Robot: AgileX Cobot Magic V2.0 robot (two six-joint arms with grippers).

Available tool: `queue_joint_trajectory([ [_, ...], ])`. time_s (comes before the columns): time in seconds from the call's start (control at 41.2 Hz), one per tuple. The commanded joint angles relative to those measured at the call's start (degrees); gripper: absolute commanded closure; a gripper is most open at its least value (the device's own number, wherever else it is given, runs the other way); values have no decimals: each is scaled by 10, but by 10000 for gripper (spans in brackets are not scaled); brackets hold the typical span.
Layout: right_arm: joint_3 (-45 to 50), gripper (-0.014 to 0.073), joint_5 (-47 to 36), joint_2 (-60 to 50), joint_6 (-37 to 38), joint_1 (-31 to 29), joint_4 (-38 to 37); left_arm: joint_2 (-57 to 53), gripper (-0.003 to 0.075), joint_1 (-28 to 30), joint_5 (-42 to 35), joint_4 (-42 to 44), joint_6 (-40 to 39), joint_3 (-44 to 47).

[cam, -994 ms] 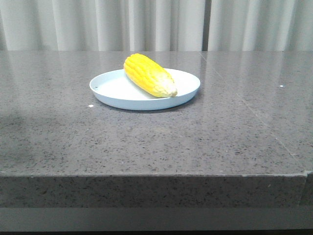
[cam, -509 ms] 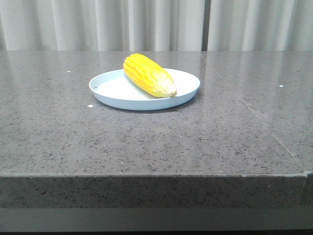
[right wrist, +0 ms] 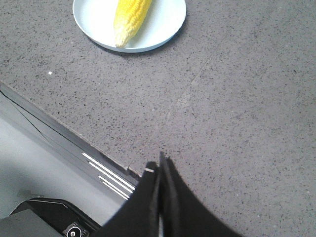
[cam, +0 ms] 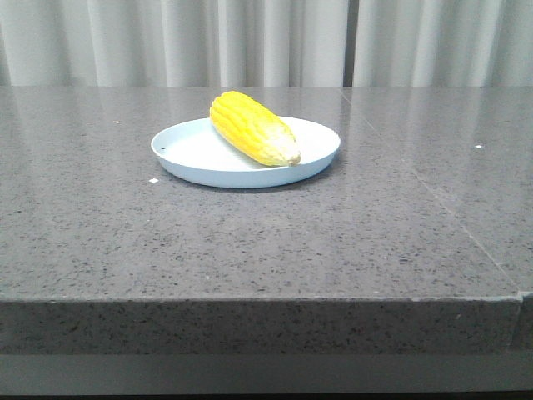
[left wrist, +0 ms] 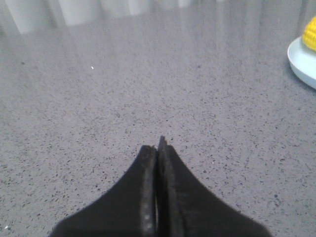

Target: Place corn on plate with both arms

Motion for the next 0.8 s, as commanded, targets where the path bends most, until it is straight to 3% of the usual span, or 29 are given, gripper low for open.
queue_joint_trajectory([
  [0.0, -14, 664, -36, 2, -2, -1, -4, -49, 741, 2, -78, -5, -6, 24],
  [0.315, -14, 664, -36, 2, -2, -1, -4, -155, 741, 32, -87, -43, -6, 96],
  [0.776, -14, 664, -37, 2, -2, -1, -4, -196, 741, 32, -95, -72, -6, 117],
])
